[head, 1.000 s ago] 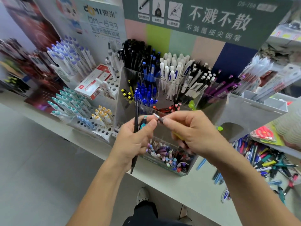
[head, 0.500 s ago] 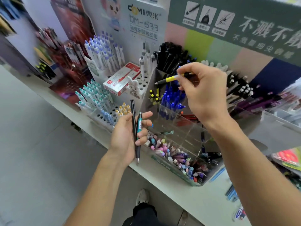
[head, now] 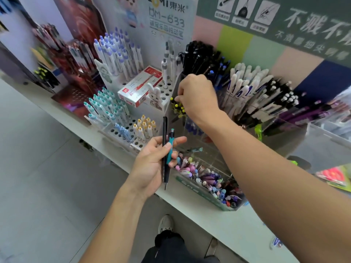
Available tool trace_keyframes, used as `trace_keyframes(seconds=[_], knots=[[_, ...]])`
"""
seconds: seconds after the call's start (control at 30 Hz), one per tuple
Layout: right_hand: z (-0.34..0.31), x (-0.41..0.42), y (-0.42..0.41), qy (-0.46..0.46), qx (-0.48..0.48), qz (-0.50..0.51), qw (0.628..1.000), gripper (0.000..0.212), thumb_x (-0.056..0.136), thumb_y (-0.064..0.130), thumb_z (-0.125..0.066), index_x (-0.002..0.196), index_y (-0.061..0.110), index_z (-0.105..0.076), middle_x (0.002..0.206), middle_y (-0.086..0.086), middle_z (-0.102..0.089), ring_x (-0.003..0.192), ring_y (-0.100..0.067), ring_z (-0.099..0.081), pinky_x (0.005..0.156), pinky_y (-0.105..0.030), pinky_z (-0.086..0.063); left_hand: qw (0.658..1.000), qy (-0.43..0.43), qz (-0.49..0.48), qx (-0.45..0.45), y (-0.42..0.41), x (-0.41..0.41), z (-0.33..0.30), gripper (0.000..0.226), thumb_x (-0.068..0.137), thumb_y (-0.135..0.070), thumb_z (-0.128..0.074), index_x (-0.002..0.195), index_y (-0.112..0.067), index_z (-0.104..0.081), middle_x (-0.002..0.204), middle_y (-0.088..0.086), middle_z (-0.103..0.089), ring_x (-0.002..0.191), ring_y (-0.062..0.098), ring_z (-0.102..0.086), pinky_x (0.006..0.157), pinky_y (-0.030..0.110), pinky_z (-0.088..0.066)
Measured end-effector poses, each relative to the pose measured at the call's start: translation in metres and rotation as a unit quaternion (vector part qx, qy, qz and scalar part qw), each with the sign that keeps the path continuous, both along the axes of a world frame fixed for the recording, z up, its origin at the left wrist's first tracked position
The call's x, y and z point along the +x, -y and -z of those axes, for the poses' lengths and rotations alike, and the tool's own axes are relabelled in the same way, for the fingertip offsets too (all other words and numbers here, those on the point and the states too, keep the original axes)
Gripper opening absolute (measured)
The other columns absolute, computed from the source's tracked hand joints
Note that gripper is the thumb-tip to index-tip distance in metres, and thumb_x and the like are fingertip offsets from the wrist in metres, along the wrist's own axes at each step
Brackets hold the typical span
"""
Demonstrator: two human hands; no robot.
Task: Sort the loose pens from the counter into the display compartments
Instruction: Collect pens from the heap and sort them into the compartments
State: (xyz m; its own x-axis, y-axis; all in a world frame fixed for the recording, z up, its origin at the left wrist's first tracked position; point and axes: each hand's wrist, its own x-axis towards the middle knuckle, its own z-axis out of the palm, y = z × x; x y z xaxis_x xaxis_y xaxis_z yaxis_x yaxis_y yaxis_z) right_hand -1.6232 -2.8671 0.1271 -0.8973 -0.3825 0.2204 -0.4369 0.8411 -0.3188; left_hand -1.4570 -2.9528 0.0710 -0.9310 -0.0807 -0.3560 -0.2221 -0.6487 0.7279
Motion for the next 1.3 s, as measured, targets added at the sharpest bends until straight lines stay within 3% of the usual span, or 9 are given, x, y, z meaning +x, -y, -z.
trace_keyframes(seconds=[0.1, 0.2, 0.4, 0.6, 0.73, 0.87, 1.0, 1.1, 1.3], knots=[[0.004, 0.000, -0.010, 0.032, -0.003, -0.026, 0.999, 0.002, 0.087, 0.006, -0.075, 0.088, 0.004, -0.075, 0.089, -0.012, -0.071, 0.085, -0.031, -0.068, 0.076, -0.046, -0.059, 0.998, 0.017, -0.003, -0.065, -0.002, -0.001, 0.005, 0.017, 0.103, -0.009, -0.048, 0.118, -0.012, -0.056, 0.104, 0.010, -0.075, 0.064, 0.011, -0.058, 0.050, 0.020, -0.046], [0.000, -0.002, -0.021, 0.021, -0.034, -0.019, 0.999, 0.020, 0.083, -0.011, -0.066, 0.093, 0.004, -0.075, 0.094, -0.012, -0.070, 0.085, -0.031, -0.066, 0.078, -0.046, -0.059, 0.994, 0.020, -0.014, -0.109, -0.005, -0.004, 0.006, 0.017, 0.103, -0.013, -0.051, 0.118, -0.016, -0.057, 0.095, 0.008, -0.074, 0.063, 0.011, -0.055, 0.048, 0.019, -0.043], [-0.012, -0.003, -0.009, 0.015, 0.039, -0.040, 0.998, 0.009, 0.088, 0.008, -0.074, 0.087, 0.012, -0.066, 0.084, -0.007, -0.064, 0.080, -0.032, -0.066, 0.066, -0.039, -0.055, 0.990, 0.000, -0.067, -0.122, -0.022, -0.017, -0.007, 0.012, 0.104, -0.015, -0.050, 0.112, -0.007, -0.054, 0.101, 0.007, -0.074, 0.058, 0.008, -0.054, 0.045, 0.017, -0.040], [0.004, 0.010, -0.016, 0.021, 0.022, -0.033, 0.999, 0.010, 0.092, 0.003, -0.065, 0.089, 0.012, -0.065, 0.086, -0.009, -0.067, 0.081, -0.031, -0.066, 0.066, -0.040, -0.056, 0.989, 0.001, -0.111, -0.101, -0.027, -0.016, -0.010, 0.004, 0.104, -0.014, -0.050, 0.103, -0.012, -0.054, 0.090, 0.002, -0.075, 0.061, 0.008, -0.056, 0.047, 0.017, -0.042], [0.004, 0.012, -0.017, -0.006, 0.072, -0.050, 0.996, 0.032, 0.080, -0.012, -0.056, 0.069, 0.015, -0.043, 0.073, -0.005, -0.048, 0.071, -0.031, -0.046, 0.056, -0.038, -0.036, 0.987, 0.005, -0.116, -0.112, -0.028, -0.013, -0.004, 0.006, 0.103, -0.016, -0.053, 0.106, -0.013, -0.057, 0.089, 0.000, -0.075, 0.065, 0.008, -0.061, 0.049, 0.017, -0.046], [-0.004, 0.012, -0.010, 0.026, 0.130, -0.066, 0.989, 0.026, 0.080, -0.012, -0.055, 0.082, 0.013, -0.055, 0.082, -0.006, -0.054, 0.077, -0.031, -0.046, 0.060, -0.037, -0.040, 0.986, 0.009, -0.122, -0.117, -0.023, -0.011, -0.007, 0.009, 0.101, -0.018, -0.056, 0.107, -0.015, -0.062, 0.090, -0.001, -0.074, 0.070, 0.008, -0.065, 0.052, 0.018, -0.049], [-0.016, 0.029, -0.033, 0.046, -0.078, -0.053, 0.994, 0.017, 0.098, 0.017, -0.060, 0.106, 0.015, -0.074, 0.099, -0.005, -0.075, 0.087, -0.024, -0.068, 0.076, -0.038, -0.057, 0.987, 0.009, -0.134, -0.093, -0.006, -0.005, -0.006, 0.012, 0.099, -0.018, -0.057, 0.106, -0.014, -0.066, 0.090, 0.000, -0.073, 0.071, 0.008, -0.064, 0.051, 0.017, -0.048], [-0.016, 0.067, -0.060, 0.200, -0.178, -0.066, 0.961, 0.027, 0.097, 0.040, -0.065, 0.100, 0.016, -0.077, 0.081, 0.008, -0.072, 0.066, 0.001, -0.063, 0.063, -0.018, -0.049, 0.991, -0.011, -0.105, -0.085, 0.007, 0.003, -0.004, 0.023, 0.090, -0.020, -0.059, 0.110, -0.011, -0.064, 0.087, -0.001, -0.072, 0.067, 0.007, -0.061, 0.049, 0.016, -0.044], [0.031, 0.105, -0.069, 0.417, -0.412, -0.029, 0.809, 0.015, 0.099, 0.008, -0.061, 0.099, -0.003, -0.071, 0.072, -0.010, -0.066, 0.057, -0.014, -0.055, 0.047, -0.018, -0.046, 0.991, -0.008, -0.011, -0.134, -0.003, 0.009, 0.003, 0.026, 0.079, -0.016, -0.067, 0.104, -0.007, -0.068, 0.083, 0.007, -0.072, 0.063, 0.013, -0.064, 0.048, 0.018, -0.047]])
